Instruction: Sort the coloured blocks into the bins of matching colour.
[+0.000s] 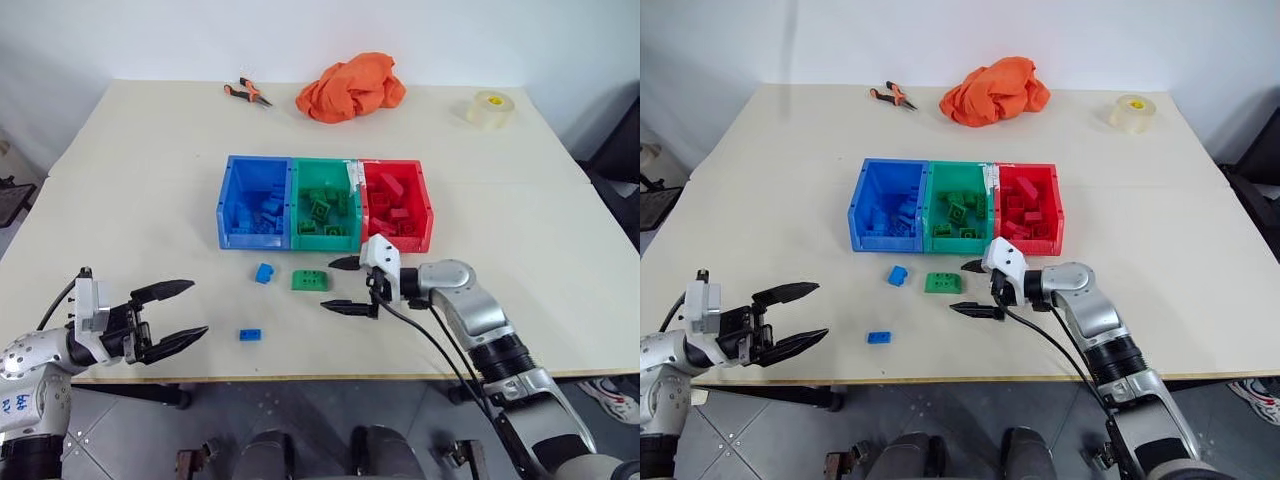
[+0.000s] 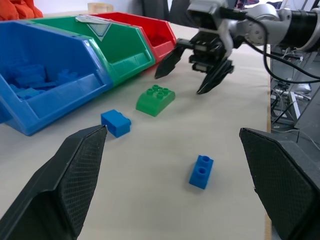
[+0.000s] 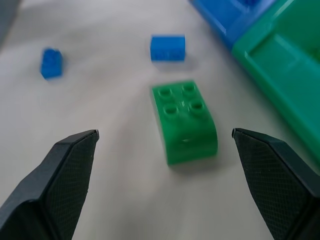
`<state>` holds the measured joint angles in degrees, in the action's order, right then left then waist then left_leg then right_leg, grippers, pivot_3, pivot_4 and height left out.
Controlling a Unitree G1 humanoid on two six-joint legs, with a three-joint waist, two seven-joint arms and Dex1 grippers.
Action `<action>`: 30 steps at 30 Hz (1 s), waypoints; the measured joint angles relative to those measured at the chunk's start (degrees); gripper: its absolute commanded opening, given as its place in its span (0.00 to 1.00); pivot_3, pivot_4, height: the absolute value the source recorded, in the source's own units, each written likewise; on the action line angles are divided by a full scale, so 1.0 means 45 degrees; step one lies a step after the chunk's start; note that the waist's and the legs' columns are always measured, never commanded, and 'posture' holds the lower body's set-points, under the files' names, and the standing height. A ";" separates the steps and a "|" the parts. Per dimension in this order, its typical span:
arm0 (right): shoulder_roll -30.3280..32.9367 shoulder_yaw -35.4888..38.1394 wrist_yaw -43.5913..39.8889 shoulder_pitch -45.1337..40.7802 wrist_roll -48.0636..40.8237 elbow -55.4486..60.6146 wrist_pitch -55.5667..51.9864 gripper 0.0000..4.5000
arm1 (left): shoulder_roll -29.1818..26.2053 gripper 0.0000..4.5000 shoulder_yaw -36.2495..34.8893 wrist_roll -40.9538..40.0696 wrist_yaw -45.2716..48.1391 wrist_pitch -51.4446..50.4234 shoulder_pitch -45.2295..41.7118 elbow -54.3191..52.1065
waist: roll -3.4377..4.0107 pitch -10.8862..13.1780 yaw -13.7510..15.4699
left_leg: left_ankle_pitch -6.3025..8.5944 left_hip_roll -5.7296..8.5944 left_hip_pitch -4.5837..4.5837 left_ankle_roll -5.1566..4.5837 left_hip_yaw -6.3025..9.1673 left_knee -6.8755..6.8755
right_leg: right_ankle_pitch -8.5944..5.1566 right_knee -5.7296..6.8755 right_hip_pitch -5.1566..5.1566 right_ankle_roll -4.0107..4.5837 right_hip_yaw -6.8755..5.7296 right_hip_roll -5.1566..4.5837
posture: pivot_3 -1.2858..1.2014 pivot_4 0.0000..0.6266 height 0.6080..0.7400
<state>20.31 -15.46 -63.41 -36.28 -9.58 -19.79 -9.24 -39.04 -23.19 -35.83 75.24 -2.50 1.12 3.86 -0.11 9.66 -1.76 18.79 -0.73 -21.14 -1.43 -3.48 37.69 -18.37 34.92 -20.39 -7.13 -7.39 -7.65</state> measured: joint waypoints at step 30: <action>-0.0191 0.0801 -0.0363 -0.0621 -0.0435 0.0687 -0.0240 0.23 | 0.0290 1.00 -0.0244 -0.0228 -0.1031 -0.0048 0.0481 -0.0772 | 0.0005 0.0002 0.0000 | 0.0005 -0.0003 0.0000 0.0008 0.0003 -0.0008 | 0.0000 0.0002 -0.0004 0.0001 0.0027 -0.0013 | 0.52 0.24 1.00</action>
<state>19.46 -11.86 -65.04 -39.07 -11.53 -16.70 -10.31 -37.74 -24.28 -36.86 70.60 -2.72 3.29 0.39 -0.09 9.67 -1.76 18.82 -0.75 -21.14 -1.40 -3.47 37.66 -18.37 34.93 -20.41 -7.12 -7.27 -7.71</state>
